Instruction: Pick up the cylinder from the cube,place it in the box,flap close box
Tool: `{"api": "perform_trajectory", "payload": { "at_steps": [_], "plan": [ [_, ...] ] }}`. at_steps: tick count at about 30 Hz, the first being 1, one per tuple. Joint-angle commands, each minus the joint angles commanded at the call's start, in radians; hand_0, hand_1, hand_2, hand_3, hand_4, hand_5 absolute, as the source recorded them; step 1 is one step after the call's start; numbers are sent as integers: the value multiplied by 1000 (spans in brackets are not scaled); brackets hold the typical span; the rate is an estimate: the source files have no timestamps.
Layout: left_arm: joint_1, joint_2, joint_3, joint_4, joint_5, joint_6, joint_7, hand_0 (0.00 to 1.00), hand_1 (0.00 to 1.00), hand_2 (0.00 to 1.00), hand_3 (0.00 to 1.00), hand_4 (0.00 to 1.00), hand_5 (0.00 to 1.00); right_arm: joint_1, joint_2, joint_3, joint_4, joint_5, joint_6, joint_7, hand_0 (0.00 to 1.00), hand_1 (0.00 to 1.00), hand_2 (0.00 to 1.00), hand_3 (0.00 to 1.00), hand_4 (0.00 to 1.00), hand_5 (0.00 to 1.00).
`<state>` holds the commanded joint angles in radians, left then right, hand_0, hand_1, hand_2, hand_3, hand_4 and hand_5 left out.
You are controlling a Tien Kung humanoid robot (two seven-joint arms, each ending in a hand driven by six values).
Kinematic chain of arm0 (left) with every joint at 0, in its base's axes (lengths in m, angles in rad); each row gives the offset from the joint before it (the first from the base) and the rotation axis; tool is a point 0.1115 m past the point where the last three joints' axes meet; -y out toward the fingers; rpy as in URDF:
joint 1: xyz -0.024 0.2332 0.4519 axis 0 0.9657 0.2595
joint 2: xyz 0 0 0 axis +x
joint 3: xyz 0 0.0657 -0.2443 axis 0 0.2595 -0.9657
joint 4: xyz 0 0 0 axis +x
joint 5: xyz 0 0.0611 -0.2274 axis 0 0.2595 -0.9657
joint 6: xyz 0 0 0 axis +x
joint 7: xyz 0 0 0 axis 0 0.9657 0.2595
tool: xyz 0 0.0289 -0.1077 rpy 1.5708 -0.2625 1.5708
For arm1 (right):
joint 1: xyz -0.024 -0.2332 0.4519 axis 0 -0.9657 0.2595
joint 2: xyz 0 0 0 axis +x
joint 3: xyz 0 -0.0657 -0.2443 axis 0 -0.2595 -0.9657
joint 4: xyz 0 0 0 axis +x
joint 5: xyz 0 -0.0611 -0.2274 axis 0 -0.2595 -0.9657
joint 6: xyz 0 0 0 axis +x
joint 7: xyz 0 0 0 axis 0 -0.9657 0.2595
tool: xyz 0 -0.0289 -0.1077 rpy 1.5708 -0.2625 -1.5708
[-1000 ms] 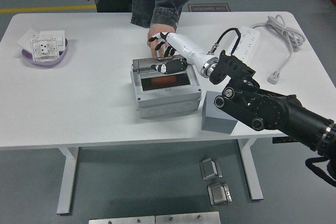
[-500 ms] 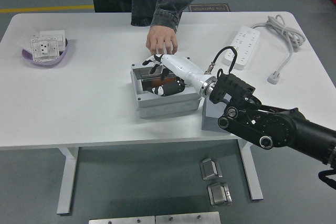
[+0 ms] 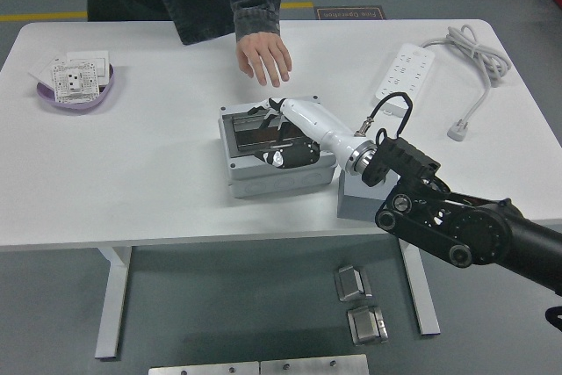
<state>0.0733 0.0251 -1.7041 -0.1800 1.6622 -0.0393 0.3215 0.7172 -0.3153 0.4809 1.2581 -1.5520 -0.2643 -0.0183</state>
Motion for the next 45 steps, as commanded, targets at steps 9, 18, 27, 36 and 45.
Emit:
{"api": "perform_trajectory", "payload": {
  "at_steps": [9, 18, 27, 36, 45],
  "plan": [
    [33, -14, -142, 0, 134, -8, 19, 704, 718, 646, 807, 472, 82, -193, -50, 299, 189, -208, 89, -140, 480, 414, 611, 764, 767, 218],
    [51, -18, -228, 0, 211, -15, 21, 703, 717, 644, 803, 468, 78, -375, -11, 632, 249, -249, -33, -29, 526, 449, 626, 757, 766, 219],
    [48, -18, -236, 0, 222, -18, 18, 701, 717, 644, 800, 462, 72, -489, 18, 877, 156, -333, -131, 22, 638, 621, 677, 758, 766, 241],
    [51, -12, -247, 0, 235, -20, 20, 701, 717, 646, 800, 464, 68, -568, 101, 914, 29, 6, -101, 322, 780, 798, 808, 860, 822, 322],
    [54, -6, -250, 0, 241, -20, 21, 701, 716, 648, 804, 472, 62, -578, 98, 930, 33, 287, -67, 437, 890, 868, 929, 998, 952, 447]
  ]
}}
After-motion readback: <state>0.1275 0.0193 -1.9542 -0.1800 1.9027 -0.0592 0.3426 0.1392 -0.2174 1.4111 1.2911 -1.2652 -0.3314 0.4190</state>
